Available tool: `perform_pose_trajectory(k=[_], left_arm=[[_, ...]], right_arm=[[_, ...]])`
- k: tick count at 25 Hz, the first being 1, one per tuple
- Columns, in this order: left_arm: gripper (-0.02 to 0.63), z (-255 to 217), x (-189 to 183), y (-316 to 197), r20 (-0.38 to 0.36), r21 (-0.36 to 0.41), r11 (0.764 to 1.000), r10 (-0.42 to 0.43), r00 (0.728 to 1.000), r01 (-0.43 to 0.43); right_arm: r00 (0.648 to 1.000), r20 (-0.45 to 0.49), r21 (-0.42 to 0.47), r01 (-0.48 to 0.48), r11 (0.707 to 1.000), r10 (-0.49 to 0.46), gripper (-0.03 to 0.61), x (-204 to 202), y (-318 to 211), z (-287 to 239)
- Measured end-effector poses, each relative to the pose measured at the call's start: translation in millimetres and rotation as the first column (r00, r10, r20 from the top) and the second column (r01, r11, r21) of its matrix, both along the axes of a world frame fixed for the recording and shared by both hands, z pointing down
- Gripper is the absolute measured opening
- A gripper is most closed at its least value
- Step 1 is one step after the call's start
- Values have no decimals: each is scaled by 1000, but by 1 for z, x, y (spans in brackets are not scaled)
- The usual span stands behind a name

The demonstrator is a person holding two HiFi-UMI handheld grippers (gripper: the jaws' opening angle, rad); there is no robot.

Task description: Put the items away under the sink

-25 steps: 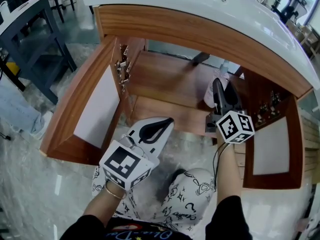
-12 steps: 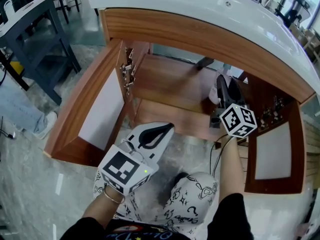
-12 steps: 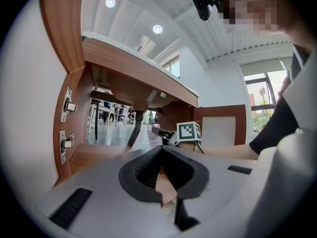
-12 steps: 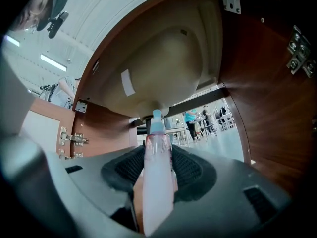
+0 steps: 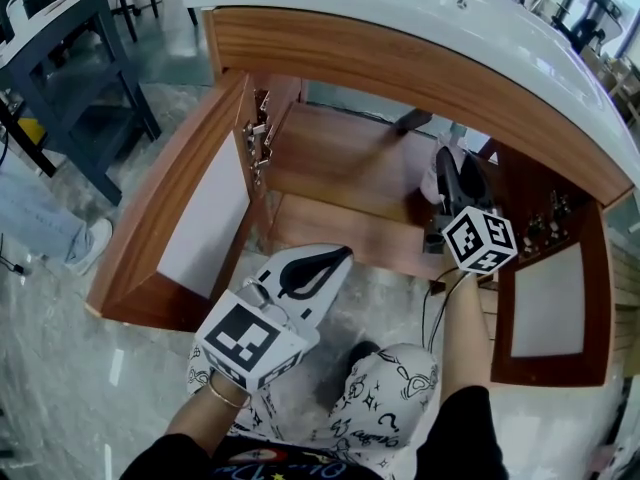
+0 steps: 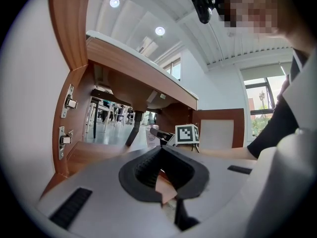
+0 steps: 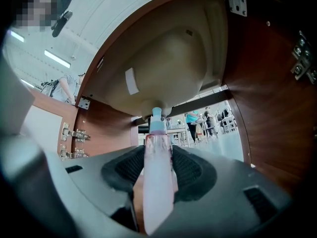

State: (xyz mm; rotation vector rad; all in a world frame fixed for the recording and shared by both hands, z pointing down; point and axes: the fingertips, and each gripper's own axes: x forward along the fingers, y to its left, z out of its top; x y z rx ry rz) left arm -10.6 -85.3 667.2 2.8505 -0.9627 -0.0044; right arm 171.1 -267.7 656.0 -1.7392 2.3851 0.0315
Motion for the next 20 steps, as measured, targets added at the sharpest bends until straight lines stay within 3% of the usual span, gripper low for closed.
perform_pose_trajectory(k=[7, 20], left_arm=[[8, -5, -3, 1, -13, 9, 1000, 4, 1000, -4], [8, -4, -12, 10, -32, 1, 1000, -5, 999, 5]], right_arm=[[994, -106, -5, -4, 1000, 4, 184, -12, 8, 0], [997, -78, -10, -21, 1000, 20, 184, -5, 19, 5]])
